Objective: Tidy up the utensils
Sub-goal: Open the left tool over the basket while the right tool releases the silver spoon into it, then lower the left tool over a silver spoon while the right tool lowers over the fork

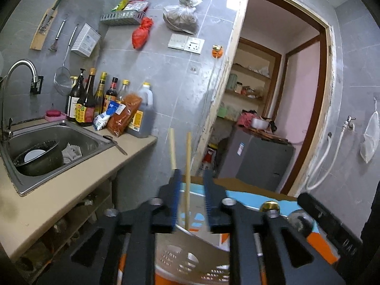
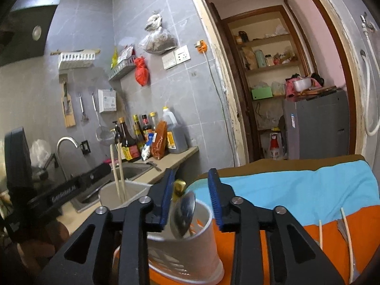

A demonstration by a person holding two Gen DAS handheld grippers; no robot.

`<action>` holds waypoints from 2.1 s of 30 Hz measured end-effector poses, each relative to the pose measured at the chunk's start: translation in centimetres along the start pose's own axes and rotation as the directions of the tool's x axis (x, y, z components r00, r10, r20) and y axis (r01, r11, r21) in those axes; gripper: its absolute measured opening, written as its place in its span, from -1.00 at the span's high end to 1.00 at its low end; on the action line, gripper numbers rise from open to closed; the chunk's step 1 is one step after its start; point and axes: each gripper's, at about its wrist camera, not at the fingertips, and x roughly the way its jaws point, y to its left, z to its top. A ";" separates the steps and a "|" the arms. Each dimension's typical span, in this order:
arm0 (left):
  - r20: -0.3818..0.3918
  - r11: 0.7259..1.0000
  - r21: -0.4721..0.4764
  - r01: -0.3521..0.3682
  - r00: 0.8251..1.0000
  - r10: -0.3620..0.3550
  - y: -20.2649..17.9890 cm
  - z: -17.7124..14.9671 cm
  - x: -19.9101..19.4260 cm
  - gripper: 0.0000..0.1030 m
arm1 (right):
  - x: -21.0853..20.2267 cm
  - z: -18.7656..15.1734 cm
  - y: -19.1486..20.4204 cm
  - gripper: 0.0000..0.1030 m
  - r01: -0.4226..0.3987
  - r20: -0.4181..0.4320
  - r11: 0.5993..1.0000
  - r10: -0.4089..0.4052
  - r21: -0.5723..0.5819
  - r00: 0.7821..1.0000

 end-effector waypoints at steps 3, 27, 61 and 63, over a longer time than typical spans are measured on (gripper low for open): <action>-0.007 1.000 0.010 0.009 1.000 -0.009 -0.9 0.6 -0.9 0.26 | -1.2 1.2 -0.4 -0.08 0.011 0.015 0.999 -0.011 0.034 1.000; -0.126 0.974 0.163 0.155 0.983 -0.135 -15.9 -3.5 -5.2 -0.91 | -15.7 4.0 -9.2 -1.00 0.334 -0.001 0.942 -0.334 -0.007 0.942; -0.650 0.971 0.104 0.213 0.754 -0.095 -19.7 -15.4 6.9 0.44 | -8.5 -6.3 -19.4 0.01 0.296 -0.575 0.955 -0.244 -0.004 0.781; -0.654 0.975 0.090 0.201 0.750 -0.094 -19.3 -15.4 7.0 0.59 | -7.8 -6.3 -19.2 0.04 0.289 -0.583 0.957 -0.249 -0.026 0.773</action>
